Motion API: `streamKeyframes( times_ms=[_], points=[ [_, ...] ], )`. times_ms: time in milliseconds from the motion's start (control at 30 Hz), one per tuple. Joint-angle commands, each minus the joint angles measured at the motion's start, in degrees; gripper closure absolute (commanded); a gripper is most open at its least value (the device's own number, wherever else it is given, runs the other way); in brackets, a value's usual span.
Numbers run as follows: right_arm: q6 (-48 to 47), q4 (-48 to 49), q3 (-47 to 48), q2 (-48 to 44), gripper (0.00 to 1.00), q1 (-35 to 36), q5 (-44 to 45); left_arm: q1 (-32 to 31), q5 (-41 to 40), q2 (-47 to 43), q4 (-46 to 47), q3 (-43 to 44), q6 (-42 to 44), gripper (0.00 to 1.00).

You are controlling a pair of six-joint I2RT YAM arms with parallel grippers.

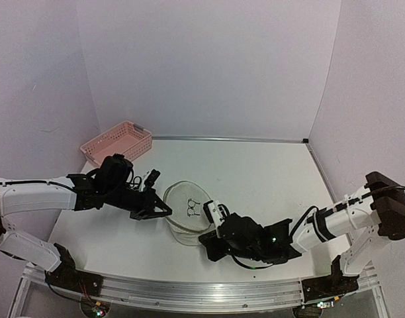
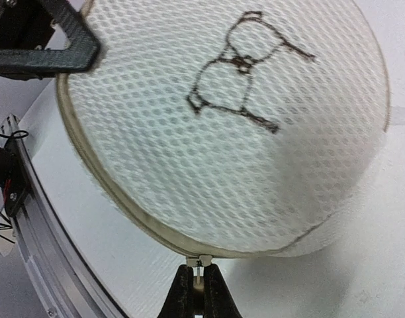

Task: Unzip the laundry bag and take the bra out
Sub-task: Unzip the zipper of the laundry bag, then adjust the laundry bag at the center of the board.

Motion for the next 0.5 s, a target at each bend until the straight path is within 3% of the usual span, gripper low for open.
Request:
streamKeyframes(
  times_ms=[0,200,467],
  points=[
    [0.8,-4.5,-2.0,-5.1,1.0,-0.3,8.9,0.1,2.4,-1.6,1.6,3.6,4.0,1.0],
    [-1.6,-7.5,-2.0,-8.3,1.0,-0.5,11.3,0.2,0.6,-0.8,0.5,6.1,5.8,1.0],
    [-1.9,-3.6,1.0,-4.2,1.0,0.2,5.0,0.2,0.1,4.1,0.4,11.1,9.1,1.0]
  ],
)
